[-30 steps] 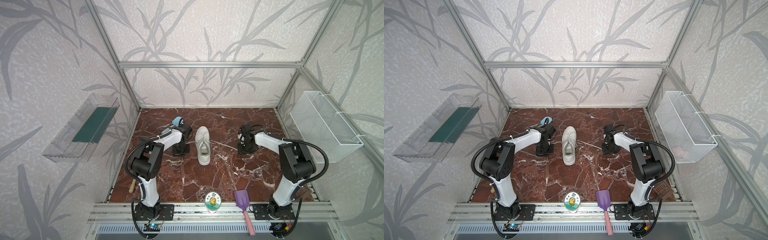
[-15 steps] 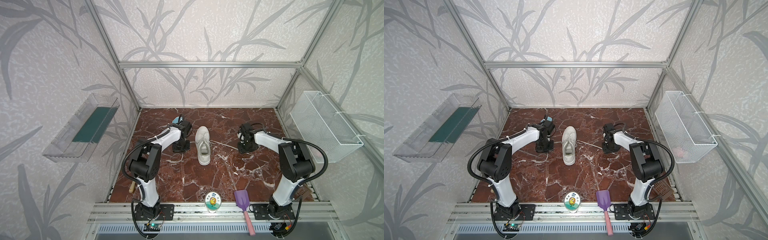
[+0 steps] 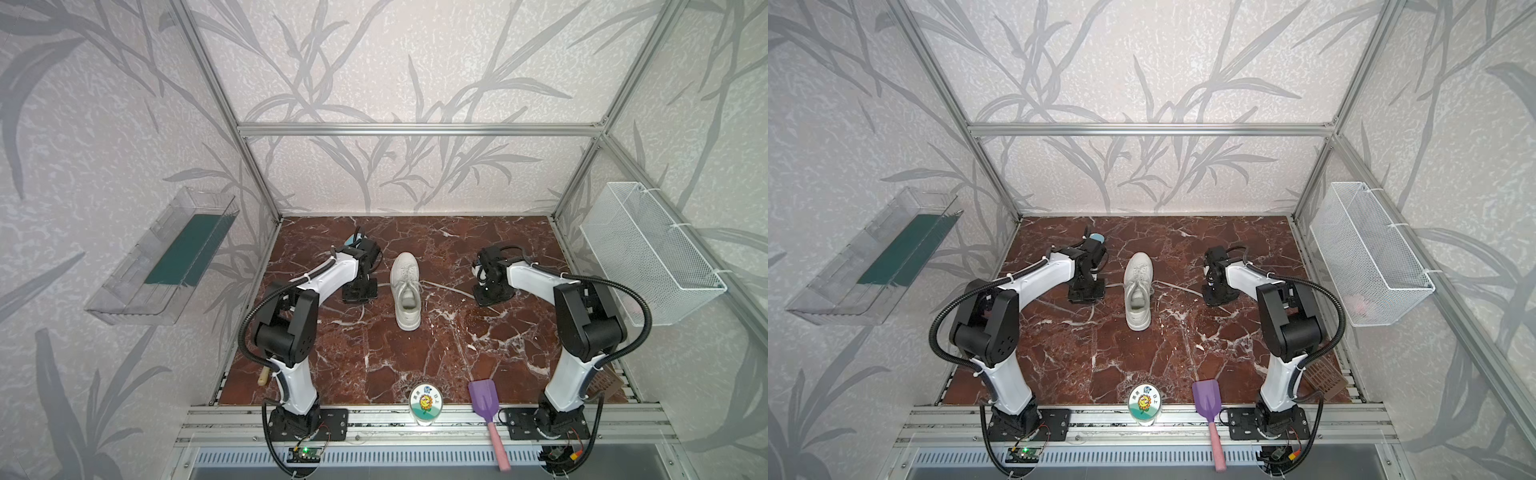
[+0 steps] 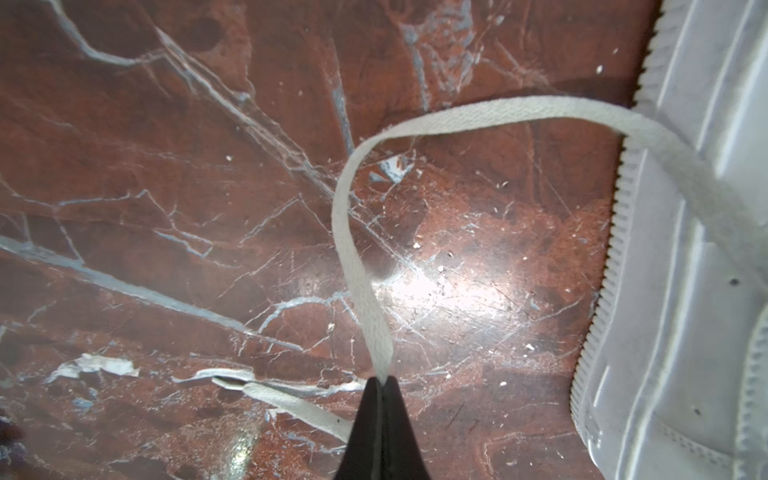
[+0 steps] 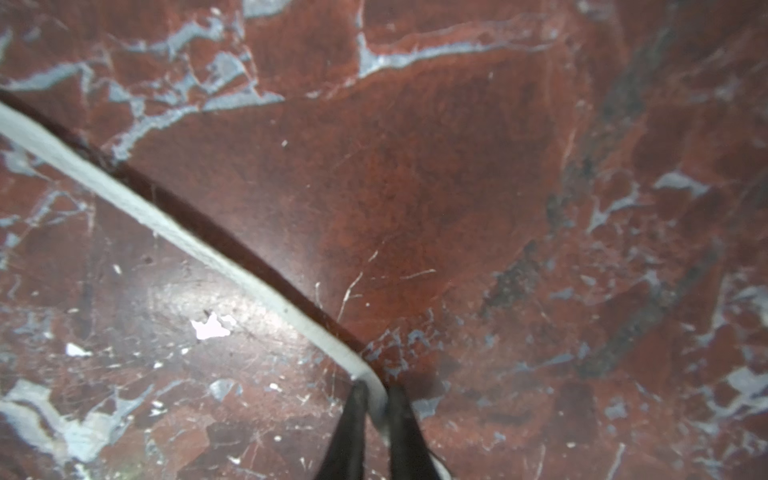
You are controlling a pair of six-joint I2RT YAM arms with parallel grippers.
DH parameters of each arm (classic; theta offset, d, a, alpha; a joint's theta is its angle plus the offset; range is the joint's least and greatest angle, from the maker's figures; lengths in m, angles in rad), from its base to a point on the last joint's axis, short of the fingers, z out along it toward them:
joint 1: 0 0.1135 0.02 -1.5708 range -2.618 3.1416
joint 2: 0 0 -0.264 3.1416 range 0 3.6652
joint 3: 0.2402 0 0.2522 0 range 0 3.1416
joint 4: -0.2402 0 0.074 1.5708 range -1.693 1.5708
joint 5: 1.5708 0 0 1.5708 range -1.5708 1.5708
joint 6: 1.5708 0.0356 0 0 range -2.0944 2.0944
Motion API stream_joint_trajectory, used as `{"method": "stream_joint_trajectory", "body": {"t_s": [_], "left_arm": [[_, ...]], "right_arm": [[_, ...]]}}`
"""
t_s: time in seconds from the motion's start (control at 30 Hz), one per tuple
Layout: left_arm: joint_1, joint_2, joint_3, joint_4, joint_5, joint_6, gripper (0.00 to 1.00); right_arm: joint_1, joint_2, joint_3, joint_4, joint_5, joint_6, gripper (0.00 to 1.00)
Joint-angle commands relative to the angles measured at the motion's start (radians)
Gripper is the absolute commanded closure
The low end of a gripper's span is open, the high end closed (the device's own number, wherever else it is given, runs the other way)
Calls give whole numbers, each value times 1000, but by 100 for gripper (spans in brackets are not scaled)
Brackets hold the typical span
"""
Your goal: Tie the shoes
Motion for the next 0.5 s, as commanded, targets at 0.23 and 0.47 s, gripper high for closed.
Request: {"method": "stream_joint_trajectory", "body": {"t_s": [0.23, 0.47], "left_arm": [[13, -19, -19, 15, 57, 0, 100], [16, -21, -57, 53, 68, -3, 100]], "right_arm": [[1, -126, -11, -35, -109, 51, 100], [5, -232, 73, -29, -285, 119, 100]]}}
